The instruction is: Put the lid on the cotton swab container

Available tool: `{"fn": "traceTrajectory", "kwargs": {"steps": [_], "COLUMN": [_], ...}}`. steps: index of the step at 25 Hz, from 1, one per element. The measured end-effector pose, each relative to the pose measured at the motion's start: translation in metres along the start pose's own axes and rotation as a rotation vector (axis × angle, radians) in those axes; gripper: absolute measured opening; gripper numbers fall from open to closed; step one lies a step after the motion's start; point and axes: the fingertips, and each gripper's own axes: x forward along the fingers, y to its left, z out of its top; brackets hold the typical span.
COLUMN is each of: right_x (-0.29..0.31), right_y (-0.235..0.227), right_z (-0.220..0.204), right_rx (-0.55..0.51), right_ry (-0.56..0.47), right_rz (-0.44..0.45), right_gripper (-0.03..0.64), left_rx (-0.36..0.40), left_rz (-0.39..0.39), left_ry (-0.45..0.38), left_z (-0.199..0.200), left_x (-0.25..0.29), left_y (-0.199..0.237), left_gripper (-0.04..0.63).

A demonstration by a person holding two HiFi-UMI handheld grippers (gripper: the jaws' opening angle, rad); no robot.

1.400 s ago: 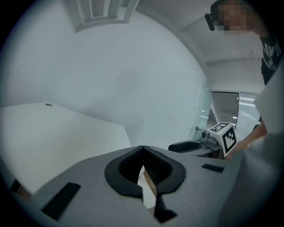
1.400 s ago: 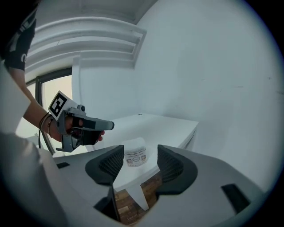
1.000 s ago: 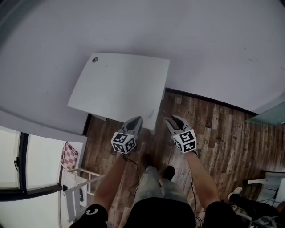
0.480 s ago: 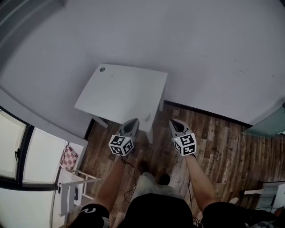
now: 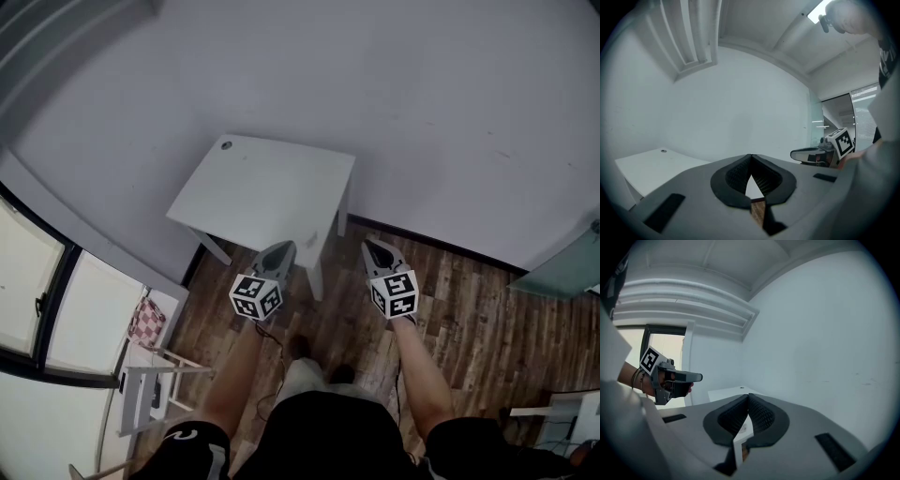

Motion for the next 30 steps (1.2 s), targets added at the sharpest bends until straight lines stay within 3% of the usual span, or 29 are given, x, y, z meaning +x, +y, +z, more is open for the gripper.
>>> {"fn": "traceTrajectory", "kwargs": {"steps": [11,30], "right_x": [-0.016,-0.011], "right_y": [0.009,0.016], "right_z": [0.008,0.007], "right_rx": [0.000,0.006], "right_ry": [-0.015,-0.014], "right_rz": [0.005,0.012], "right_gripper": [0.012,0.012], "left_rx": [0.023,0.026], "left_rz": [-0.009,-0.002], "left_ry": [-0.008,0.000], "left_z": [0.005,0.001], "left_x": [-0.014,-0.022], "left_y": [-0.018,-0.011], "left_gripper": [0.025,0.025]}}
